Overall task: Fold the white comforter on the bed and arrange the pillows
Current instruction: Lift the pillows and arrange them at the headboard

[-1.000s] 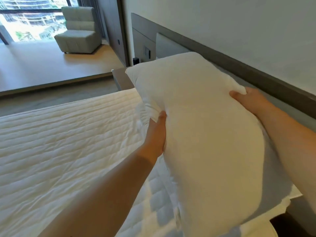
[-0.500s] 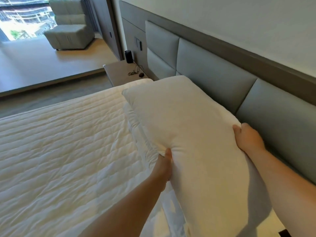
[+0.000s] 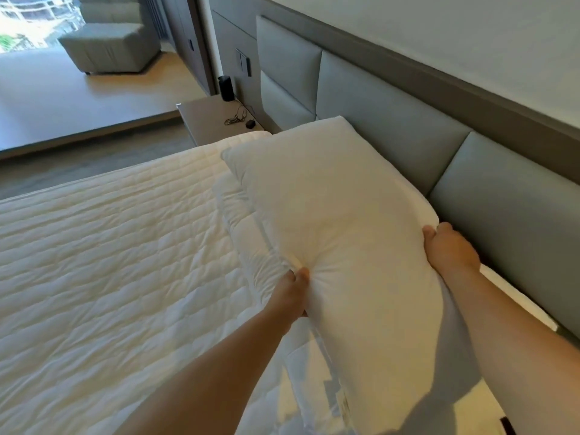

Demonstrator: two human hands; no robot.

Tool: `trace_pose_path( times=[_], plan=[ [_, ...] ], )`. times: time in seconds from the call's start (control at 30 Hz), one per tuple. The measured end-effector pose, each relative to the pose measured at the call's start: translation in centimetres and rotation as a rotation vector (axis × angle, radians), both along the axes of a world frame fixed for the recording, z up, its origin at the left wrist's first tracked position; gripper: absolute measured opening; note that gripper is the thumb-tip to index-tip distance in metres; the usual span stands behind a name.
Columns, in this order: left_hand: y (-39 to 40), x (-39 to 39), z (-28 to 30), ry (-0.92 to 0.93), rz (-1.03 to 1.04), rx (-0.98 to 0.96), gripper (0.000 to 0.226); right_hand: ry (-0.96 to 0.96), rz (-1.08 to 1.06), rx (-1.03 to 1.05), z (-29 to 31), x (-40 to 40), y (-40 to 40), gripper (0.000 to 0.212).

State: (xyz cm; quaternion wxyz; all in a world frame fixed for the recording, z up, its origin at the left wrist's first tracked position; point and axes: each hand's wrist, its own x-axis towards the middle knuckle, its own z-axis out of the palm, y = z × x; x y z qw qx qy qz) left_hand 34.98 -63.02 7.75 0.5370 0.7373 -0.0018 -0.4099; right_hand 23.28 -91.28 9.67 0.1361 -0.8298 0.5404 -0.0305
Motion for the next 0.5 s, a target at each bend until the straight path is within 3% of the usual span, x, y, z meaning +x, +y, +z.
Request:
trace_pose_path(
  times=[0.13, 0.3, 0.4, 0.5],
  plan=[
    [0.8, -0.1, 0.4, -0.074, -0.029, -0.003, 0.035, -0.011, -0.013, -0.050, 2.3, -0.4, -0.2, 0.055],
    [-1.4, 3.8, 4.7, -0.854, 0.003, 0.191, 0.061, -0.130, 0.226, -0.187, 5.5, -1.3, 7.2, 0.057],
    [-6.8, 7.2, 7.2, -1.224, -0.220, 0.264, 0.063, 0.039, 0.333, -0.137, 3.9, -1.0, 11.2, 0.078],
    [-11.4, 10.9, 5.7, -1.360, -0.543, 0.453, 0.063, 0.072, 0.316, -0.111, 0.6, -0.5, 10.6, 0.082]
  ],
)
